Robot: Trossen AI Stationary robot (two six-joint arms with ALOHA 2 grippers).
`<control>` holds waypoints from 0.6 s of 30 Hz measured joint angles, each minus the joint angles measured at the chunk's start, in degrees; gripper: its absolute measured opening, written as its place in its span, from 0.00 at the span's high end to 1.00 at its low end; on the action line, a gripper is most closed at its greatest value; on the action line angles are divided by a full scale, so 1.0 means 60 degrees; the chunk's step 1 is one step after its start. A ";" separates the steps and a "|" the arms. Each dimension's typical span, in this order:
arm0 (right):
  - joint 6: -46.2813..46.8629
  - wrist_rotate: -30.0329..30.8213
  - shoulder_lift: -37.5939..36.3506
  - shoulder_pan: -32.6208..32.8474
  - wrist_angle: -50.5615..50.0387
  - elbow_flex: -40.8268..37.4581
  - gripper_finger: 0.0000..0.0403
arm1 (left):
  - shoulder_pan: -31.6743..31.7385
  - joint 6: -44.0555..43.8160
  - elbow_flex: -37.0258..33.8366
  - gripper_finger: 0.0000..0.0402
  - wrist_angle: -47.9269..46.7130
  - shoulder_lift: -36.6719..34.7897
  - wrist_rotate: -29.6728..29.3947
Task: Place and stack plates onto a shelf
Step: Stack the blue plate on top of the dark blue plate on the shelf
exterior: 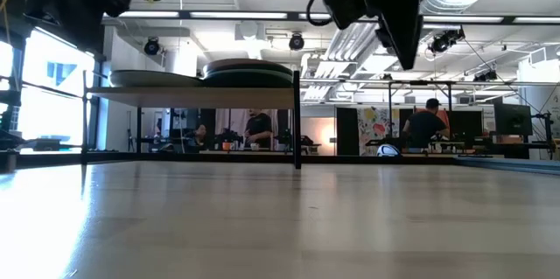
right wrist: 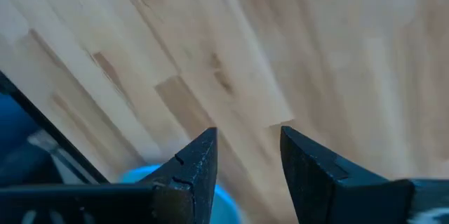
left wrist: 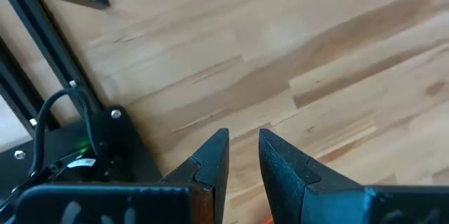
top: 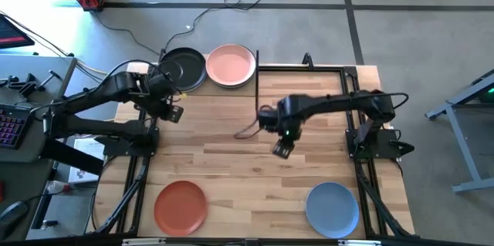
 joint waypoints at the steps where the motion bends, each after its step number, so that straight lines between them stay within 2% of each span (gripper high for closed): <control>1: 0.0517 0.0003 0.0000 0.0231 0.0177 -0.0104 0.67 | -0.0127 0.0000 -0.0061 0.83 0.0006 0.0007 -0.0010; 9: 0.4494 0.0088 0.0000 0.2022 0.2018 -0.1080 0.67 | -0.1021 -0.0004 -0.0141 0.83 0.1155 -0.0003 -0.0004; 18: 0.7871 0.0211 -0.0004 0.3549 0.2257 -0.1966 0.67 | -0.1498 0.0501 -0.0141 0.83 0.3435 0.0285 -0.0023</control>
